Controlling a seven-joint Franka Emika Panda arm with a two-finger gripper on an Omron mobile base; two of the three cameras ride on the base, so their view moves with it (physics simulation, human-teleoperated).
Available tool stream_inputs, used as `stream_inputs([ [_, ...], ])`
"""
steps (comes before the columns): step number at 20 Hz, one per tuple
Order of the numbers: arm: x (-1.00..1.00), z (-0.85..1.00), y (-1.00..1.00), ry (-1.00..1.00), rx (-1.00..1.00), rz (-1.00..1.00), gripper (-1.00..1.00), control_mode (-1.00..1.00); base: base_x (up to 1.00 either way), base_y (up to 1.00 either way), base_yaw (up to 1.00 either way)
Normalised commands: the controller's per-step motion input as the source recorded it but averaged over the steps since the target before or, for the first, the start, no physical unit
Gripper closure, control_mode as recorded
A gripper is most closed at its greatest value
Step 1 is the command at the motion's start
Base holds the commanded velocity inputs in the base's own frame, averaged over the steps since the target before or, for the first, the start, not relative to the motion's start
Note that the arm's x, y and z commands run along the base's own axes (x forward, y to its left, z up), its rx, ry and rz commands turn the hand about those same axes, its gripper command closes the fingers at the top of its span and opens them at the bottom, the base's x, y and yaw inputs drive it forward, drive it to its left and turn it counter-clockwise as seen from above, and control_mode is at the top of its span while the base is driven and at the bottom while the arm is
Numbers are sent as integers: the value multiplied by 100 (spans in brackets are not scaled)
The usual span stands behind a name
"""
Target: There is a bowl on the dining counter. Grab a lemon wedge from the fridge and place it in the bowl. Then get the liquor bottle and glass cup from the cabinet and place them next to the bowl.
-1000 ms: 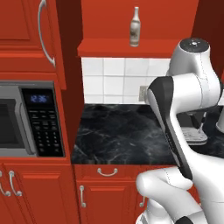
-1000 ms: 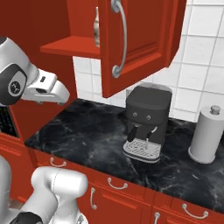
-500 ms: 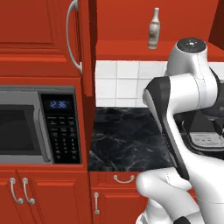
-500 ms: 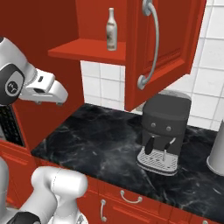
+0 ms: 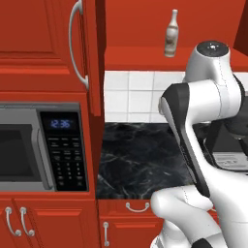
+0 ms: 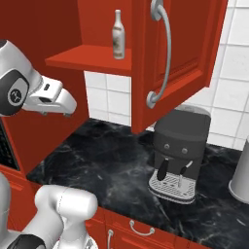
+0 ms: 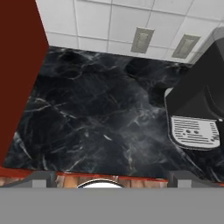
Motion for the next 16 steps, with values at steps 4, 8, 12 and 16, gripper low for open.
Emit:
stream_inputs([
  [4, 0, 11, 0, -5, 0, 0, -100, -100, 20, 0, 0],
  [8, -11, 66, 0, -33, 0, 0, -100, -100, 0, 0, 0],
  [12, 5, 78, 0, -28, 0, 0, -100, -100, 0, 0, 0],
  [16, 45, 82, 0, -14, 0, 0, -100, -100, 0, 0, 0],
])
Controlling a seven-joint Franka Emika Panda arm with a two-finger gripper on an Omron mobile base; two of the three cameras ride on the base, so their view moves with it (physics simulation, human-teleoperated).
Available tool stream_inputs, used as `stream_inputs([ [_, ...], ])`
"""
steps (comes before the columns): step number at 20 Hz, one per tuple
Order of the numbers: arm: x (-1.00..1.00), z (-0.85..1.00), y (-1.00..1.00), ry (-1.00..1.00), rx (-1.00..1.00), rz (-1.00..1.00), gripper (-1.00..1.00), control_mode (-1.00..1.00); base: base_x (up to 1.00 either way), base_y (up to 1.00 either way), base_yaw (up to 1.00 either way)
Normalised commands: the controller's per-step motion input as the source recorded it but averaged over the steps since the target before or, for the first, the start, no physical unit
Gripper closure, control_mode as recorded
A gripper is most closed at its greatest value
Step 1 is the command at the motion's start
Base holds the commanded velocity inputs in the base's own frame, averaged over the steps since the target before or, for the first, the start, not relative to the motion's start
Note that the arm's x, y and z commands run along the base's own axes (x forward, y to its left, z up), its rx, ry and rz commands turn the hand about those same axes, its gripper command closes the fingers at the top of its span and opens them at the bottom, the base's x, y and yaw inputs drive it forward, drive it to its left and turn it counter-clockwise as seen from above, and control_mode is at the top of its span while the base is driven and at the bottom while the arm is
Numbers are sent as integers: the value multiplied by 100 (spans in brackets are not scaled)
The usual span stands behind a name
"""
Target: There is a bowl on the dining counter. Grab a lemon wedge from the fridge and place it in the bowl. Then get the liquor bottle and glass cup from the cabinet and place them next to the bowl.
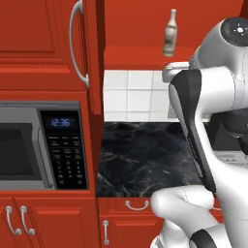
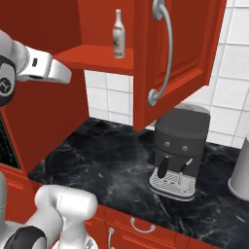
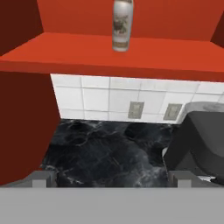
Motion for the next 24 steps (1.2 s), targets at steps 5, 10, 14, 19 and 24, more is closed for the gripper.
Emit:
stream_inputs([
  [5, 66, 67, -9, -9, 1, 0, -100, -100, 0, 0, 0],
  [10, 70, 43, -20, -6, 1, 0, -100, -100, 0, 0, 0],
  [14, 72, 10, -23, -1, 1, 0, -100, -100, 0, 0, 0],
  [19, 80, 0, -22, -1, 1, 0, -100, -100, 0, 0, 0],
  [24, 63, 0, -26, 0, 0, 0, -100, -100, 0, 0, 0],
])
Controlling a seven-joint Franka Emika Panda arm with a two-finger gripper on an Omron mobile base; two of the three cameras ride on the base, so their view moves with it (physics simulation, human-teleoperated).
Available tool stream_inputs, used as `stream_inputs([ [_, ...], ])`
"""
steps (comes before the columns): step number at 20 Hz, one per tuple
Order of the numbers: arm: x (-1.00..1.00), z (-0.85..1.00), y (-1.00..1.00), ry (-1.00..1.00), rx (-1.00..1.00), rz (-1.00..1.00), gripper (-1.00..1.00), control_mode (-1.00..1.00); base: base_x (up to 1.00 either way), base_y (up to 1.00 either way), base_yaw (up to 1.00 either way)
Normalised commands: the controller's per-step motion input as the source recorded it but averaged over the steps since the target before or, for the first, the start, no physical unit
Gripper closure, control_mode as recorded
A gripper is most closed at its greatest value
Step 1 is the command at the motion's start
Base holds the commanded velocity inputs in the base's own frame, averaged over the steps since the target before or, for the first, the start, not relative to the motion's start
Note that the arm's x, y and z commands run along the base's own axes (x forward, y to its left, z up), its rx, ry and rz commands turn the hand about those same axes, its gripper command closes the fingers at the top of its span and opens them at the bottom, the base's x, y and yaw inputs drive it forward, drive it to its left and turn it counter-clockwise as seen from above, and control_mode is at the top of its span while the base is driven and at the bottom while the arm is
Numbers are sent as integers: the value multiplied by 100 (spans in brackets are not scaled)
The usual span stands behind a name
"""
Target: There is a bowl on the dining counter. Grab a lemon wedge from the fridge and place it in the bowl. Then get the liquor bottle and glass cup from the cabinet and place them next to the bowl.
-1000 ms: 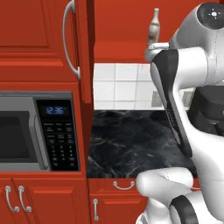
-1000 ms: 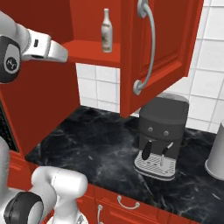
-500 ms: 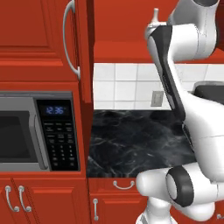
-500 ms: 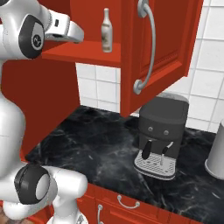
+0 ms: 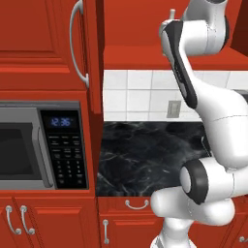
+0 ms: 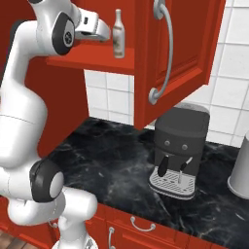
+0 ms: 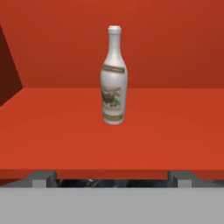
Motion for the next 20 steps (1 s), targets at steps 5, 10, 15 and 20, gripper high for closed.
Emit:
stream_inputs([
  [5, 29, 0, -15, 0, 0, 0, -100, -100, 0, 0, 0],
  [10, 28, -2, -8, 0, 0, 0, -100, -100, 0, 0, 0],
  [15, 32, -7, -5, -5, 0, 0, -100, -100, 0, 0, 0],
  [20, 40, -6, -7, -7, 0, 0, -100, -100, 0, 0, 0],
])
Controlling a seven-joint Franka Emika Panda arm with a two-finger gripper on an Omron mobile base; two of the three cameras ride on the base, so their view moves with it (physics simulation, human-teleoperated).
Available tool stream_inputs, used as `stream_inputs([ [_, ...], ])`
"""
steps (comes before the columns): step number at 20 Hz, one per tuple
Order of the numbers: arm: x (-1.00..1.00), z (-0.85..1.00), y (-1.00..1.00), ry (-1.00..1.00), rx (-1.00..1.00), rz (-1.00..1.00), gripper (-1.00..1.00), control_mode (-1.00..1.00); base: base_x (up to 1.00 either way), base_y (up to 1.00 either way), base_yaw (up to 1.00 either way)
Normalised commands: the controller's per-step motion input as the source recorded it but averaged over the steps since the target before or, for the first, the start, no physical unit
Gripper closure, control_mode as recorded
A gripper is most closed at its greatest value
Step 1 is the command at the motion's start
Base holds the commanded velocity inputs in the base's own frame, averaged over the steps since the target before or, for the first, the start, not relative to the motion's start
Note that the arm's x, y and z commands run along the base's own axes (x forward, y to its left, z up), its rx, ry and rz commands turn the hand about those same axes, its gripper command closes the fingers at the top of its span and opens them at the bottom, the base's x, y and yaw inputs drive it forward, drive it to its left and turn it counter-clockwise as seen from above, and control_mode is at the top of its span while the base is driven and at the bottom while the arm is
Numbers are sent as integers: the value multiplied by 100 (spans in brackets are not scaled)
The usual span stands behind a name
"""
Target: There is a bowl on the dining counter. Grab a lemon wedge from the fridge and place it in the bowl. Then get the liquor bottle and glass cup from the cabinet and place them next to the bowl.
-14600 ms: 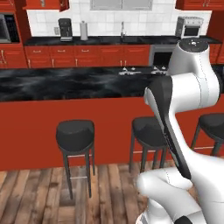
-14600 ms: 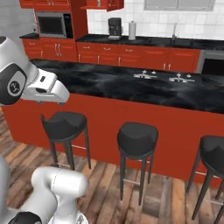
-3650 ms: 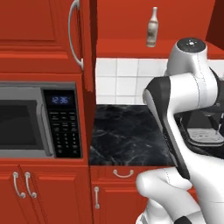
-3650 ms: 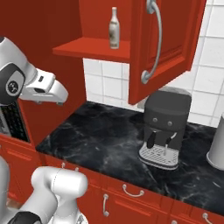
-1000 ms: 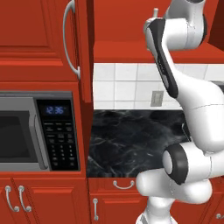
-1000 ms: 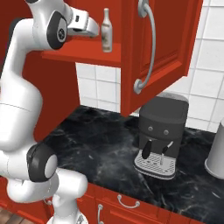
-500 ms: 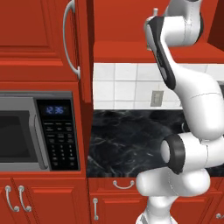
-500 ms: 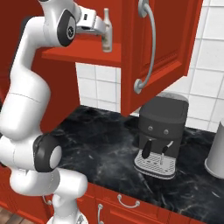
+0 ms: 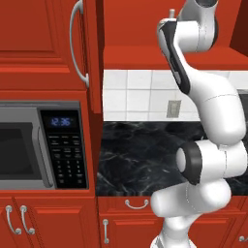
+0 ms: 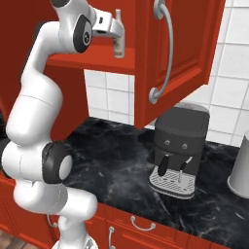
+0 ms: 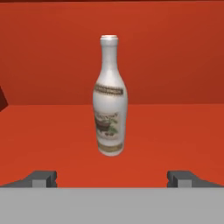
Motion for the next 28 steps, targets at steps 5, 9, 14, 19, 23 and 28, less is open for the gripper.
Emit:
stream_inputs([
  [5, 39, -6, 0, -1, 0, 0, -100, -100, 0, 0, 0],
  [9, 34, -2, 0, 0, 0, 0, -100, -100, 0, 0, 0],
  [14, 33, 0, 0, 0, 0, 0, -100, -100, 0, 0, 0],
  [19, 24, 0, -1, 0, 0, 0, -100, -100, 0, 0, 0],
  [23, 27, 0, -6, 0, 0, 0, -100, -100, 0, 0, 0],
  [28, 24, 0, -14, 0, 0, 0, -100, -100, 0, 0, 0],
])
